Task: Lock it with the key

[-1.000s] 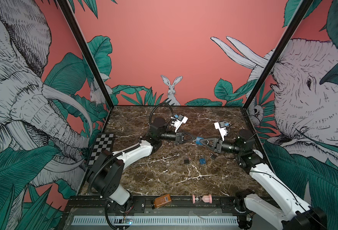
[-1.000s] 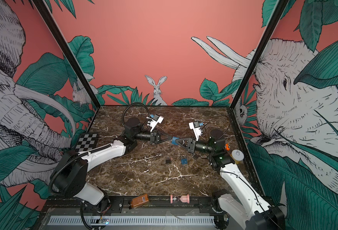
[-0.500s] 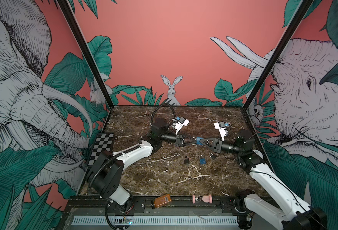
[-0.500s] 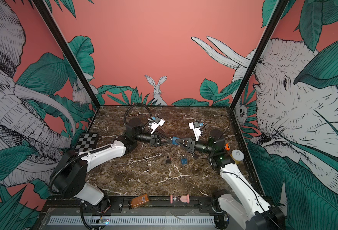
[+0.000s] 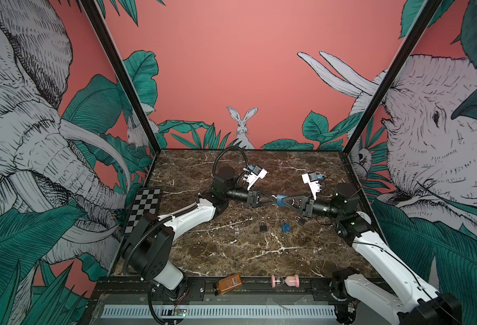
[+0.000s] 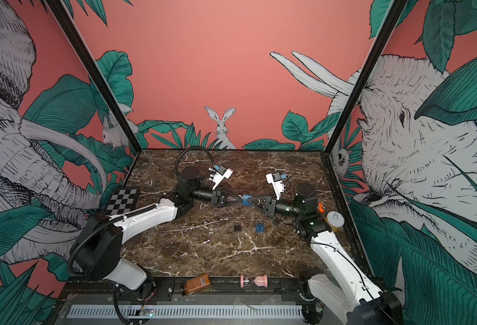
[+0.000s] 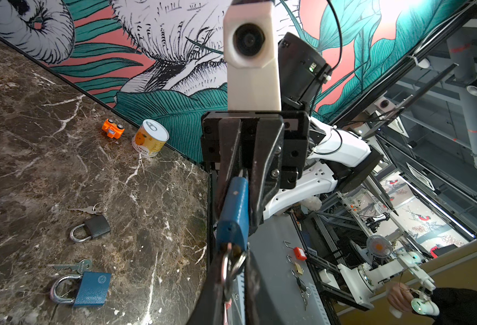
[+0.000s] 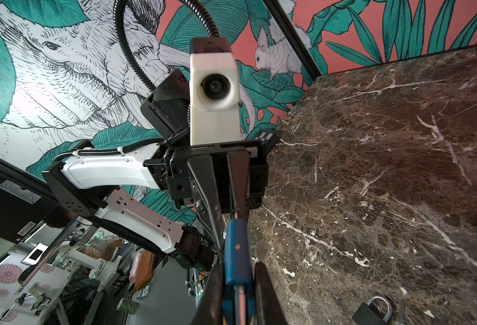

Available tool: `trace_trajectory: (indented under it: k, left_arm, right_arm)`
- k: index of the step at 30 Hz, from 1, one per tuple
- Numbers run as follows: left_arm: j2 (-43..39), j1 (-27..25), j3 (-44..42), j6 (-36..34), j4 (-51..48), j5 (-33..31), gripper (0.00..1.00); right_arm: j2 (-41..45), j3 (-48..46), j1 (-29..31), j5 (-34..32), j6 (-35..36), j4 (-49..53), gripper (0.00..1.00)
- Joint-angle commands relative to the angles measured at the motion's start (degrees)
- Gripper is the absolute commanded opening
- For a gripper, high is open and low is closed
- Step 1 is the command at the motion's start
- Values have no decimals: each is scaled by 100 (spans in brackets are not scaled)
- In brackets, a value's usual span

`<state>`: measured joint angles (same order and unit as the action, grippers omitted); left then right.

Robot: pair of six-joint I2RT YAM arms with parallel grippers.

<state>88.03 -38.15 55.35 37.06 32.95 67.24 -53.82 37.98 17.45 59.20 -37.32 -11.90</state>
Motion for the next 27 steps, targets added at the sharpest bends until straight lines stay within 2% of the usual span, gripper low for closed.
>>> trace_trajectory:
  k: [1, 12, 15, 22, 25, 27]
  left_arm:
    - [-286, -8, -50, -32, 177, 100, 12]
    - [-332, 27, -90, 2, 238, 60, 19]
    - [-304, 60, -128, 98, 392, 81, 13]
    - [-234, 82, -108, 204, 572, 56, 8]
    - [-208, 85, -86, 214, 581, 62, 0]
    - [-190, 89, -82, 230, 607, 70, 0]
  right_arm:
    - [107, -35, -59, 94, 44, -393, 0]
    - [134, -101, -110, 200, -31, -585, 0]
    - [179, -105, -119, 193, -37, -556, 0]
    - [188, -115, -143, 265, -6, -557, 0]
    - [197, -124, -155, 275, 7, -557, 0]
    - [197, -131, -171, 273, 11, -558, 0]
